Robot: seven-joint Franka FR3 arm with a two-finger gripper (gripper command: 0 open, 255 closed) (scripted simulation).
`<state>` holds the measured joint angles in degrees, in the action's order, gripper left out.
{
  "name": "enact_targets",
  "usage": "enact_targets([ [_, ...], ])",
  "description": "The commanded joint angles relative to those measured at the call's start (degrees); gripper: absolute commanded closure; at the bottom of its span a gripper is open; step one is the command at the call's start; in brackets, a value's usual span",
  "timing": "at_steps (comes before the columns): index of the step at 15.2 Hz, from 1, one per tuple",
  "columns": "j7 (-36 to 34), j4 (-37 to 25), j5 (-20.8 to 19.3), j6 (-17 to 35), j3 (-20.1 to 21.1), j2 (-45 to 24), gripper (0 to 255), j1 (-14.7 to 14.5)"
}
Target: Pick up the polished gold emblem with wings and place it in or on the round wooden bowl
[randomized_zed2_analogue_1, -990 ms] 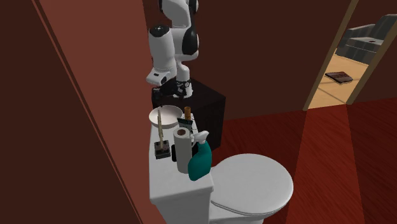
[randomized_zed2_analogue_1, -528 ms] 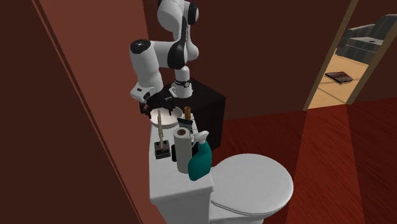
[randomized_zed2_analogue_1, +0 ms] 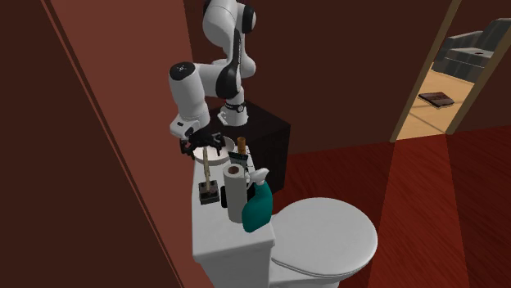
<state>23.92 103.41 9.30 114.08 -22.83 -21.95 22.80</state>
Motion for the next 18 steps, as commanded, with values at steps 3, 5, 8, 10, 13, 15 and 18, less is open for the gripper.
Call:
enact_targets([
  [3,-0.1,0.8,0.1,-0.2,-0.2,-0.7,0,0.4],
  [5,-0.1,0.8,0.0,-0.2,-0.1,-0.7,0,0.5],
  [8,-0.3,1.1,0.0,0.0,0.0,-0.6,255,0.3],
  [10,-0.2,1.5,0.0,0.3,-0.1,-0.5,255,0.4],
  [13,-0.3,1.6,0.0,0.4,0.0,-0.5,255,0.3],
  [15,0.0,1.8,-0.1,0.4,-0.2,-0.2,255,0.4],
  [18,-0.4,0.3,-0.4,-1.4,-0.2,0.1,255,0.5],
])
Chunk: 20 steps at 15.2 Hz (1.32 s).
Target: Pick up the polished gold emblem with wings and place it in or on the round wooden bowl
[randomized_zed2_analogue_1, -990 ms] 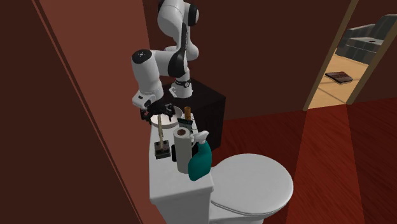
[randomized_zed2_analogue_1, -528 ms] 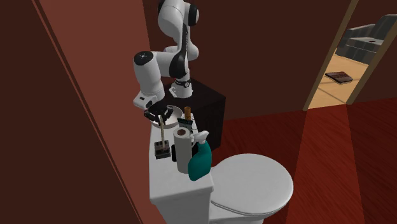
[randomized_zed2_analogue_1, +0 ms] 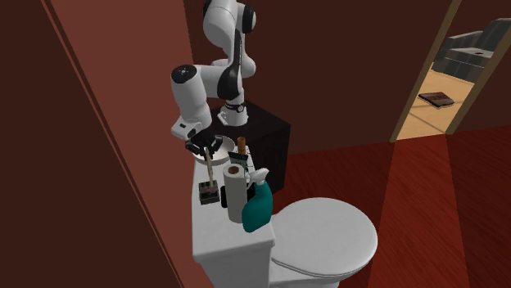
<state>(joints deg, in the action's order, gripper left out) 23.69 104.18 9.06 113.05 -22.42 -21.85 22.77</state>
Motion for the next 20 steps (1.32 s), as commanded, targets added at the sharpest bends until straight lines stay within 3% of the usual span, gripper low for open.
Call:
enact_targets([
  [1,-0.3,-0.8,-0.3,-1.0,-0.6,0.3,255,0.5],
  [20,-1.9,-9.0,-2.8,-13.8,-1.1,5.4,255,0.4],
])
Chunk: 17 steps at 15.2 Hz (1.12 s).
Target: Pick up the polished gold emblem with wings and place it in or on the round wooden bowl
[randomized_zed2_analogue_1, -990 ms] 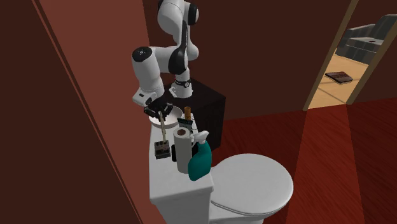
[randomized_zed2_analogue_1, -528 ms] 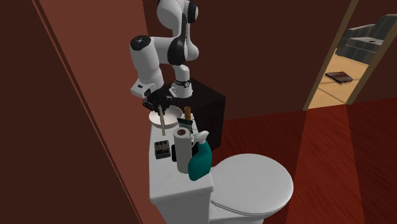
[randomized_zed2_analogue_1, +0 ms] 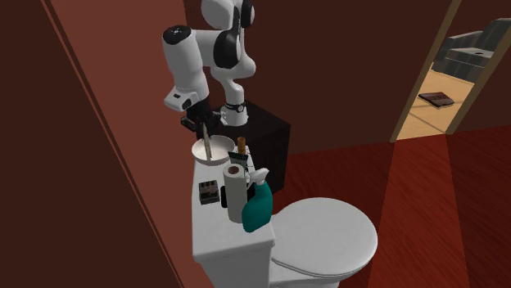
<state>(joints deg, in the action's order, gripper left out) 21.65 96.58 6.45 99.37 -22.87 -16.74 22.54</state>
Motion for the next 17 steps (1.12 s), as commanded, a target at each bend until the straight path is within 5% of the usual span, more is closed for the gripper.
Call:
enact_targets([
  [1,0.1,-2.0,-0.3,-0.8,-0.7,0.4,255,0.7],
  [4,0.0,-3.2,-0.4,-2.4,-0.7,0.7,255,0.8],
  [17,-6.5,23.6,-11.3,-3.3,0.4,30.8,255,-1.4],
])
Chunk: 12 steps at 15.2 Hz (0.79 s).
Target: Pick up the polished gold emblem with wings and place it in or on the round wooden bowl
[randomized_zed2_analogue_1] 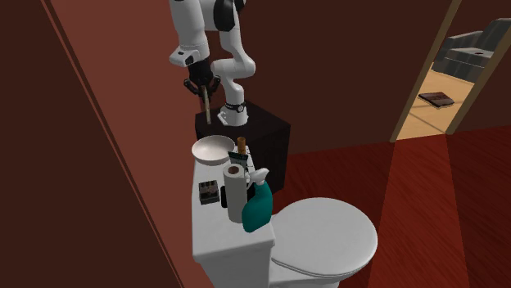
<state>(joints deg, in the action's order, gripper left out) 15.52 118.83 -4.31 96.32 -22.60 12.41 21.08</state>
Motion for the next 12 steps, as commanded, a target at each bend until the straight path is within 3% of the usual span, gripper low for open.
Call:
enact_targets([
  [1,-0.3,2.0,-0.6,0.5,0.1,1.6,255,0.2],
  [12,0.1,8.8,-0.3,9.1,-0.6,-0.4,255,0.3],
])
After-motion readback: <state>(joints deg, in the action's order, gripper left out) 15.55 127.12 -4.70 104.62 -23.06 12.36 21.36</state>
